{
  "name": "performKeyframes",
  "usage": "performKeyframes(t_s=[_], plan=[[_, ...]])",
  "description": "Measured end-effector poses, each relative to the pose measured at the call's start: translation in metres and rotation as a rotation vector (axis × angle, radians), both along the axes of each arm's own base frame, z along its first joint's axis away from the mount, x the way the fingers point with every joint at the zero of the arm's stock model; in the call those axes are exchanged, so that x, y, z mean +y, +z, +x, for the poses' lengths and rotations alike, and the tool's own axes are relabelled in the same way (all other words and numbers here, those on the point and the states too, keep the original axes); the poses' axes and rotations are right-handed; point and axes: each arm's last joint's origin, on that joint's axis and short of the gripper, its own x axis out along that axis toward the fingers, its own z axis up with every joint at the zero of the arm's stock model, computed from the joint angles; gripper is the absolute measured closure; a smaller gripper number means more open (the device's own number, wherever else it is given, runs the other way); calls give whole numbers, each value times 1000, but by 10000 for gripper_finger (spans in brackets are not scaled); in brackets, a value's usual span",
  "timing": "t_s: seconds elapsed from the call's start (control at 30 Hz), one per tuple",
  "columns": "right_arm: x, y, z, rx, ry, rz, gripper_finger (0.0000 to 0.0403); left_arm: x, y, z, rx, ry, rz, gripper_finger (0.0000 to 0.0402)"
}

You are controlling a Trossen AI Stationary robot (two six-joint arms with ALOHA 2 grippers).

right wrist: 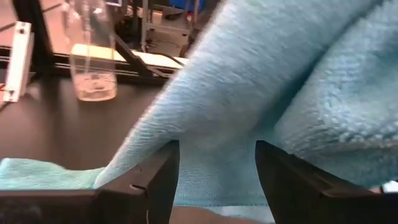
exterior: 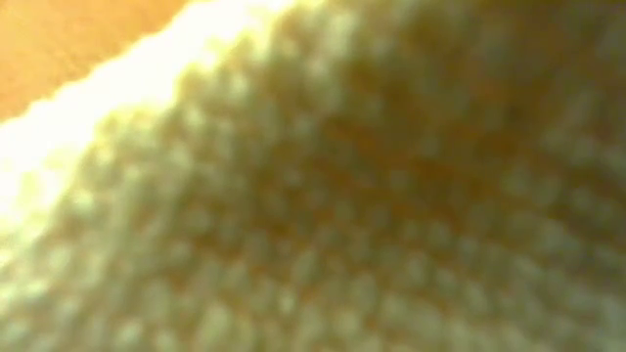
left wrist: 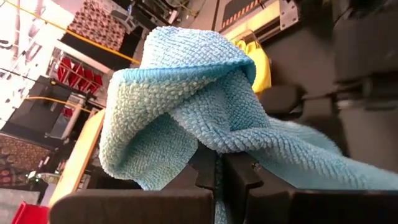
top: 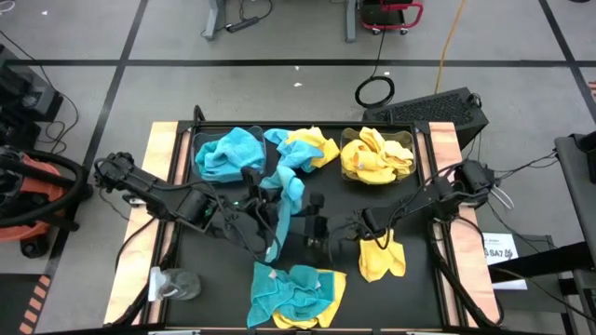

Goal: Sort microfiber towel by color & place in baskets
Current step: Put the blue microfiber cloth into the left transparent bin

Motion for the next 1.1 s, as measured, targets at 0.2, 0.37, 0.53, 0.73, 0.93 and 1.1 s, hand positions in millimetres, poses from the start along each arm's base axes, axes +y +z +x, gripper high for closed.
performKeyframes(t_s=[0.2, 0.37, 0.53, 0.73, 0.93, 1.1], plan=[[-7, 4, 3, -44, -30, -3, 200, -1, 1, 1, -16, -21, -23, 393], [-13, 7, 5, -73, -47, -1, 200, -4, 3, 4, -38, -74, -82, 392], [-24, 7, 7, -77, -89, 18, 200, -10, 6, 5, -70, -148, -148, 392], [-30, 8, 9, -86, -105, 23, 200, -20, 7, 5, -72, -270, -240, 391], [-32, 11, 10, -111, -96, -4, 200, -31, 4, -1, -11, -364, -270, 391], [-32, 15, 10, -137, -84, -30, 200, -38, -3, -6, 78, -452, -317, 391]])
